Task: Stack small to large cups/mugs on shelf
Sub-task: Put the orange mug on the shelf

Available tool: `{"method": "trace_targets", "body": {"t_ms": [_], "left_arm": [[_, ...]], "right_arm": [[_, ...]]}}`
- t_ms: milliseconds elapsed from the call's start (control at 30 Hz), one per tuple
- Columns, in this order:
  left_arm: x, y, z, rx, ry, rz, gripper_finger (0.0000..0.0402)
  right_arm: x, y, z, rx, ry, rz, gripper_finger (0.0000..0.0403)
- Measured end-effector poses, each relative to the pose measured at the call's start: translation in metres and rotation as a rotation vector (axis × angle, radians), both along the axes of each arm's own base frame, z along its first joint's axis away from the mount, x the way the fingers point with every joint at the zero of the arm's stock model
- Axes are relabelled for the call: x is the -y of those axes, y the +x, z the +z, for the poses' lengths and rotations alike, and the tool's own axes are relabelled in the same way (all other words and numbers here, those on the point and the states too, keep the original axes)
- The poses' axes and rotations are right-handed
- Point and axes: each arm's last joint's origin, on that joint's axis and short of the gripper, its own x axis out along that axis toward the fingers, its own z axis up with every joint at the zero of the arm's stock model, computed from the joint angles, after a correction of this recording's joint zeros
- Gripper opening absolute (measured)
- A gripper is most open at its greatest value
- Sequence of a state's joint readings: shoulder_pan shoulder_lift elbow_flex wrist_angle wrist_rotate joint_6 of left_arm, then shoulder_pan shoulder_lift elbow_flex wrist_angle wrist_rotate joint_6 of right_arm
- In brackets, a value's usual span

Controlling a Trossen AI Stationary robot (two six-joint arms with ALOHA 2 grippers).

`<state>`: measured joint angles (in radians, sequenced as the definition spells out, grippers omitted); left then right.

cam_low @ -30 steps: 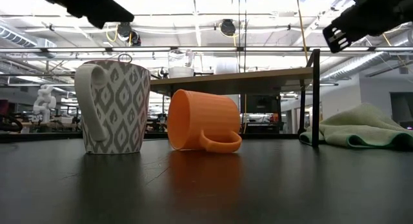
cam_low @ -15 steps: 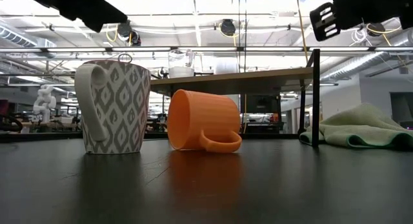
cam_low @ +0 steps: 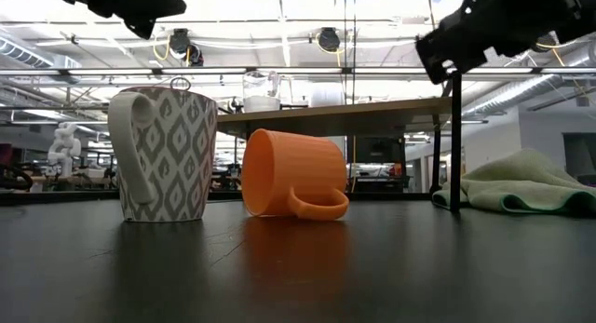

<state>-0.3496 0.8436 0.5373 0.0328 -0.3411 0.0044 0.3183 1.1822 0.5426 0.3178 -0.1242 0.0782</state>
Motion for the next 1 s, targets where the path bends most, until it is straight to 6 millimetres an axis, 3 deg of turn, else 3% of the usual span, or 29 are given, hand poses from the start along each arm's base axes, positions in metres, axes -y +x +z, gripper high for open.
{"method": "trace_targets", "body": {"t_ms": [267, 433, 633, 1000], "left_arm": [[0.000, 0.000, 0.000, -0.001, -0.008, -0.001, 0.0021], [0.000, 0.000, 0.000, -0.002, -0.003, -0.003, 0.0008], [0.000, 0.000, 0.000, -0.002, 0.020, -0.018, 0.0004], [0.002, 0.000, 0.002, 0.009, 0.012, -0.088, 0.0041]], "right_arm": [[-0.010, 0.033, 0.019, -0.065, -0.099, 0.015, 0.0125], [-0.016, 0.054, 0.021, -0.102, -0.134, 0.017, 0.0125], [-0.019, 0.071, 0.001, -0.160, -0.173, 0.026, 0.0125], [-0.018, 0.082, -0.034, -0.230, -0.318, 0.036, 0.0125]]}}
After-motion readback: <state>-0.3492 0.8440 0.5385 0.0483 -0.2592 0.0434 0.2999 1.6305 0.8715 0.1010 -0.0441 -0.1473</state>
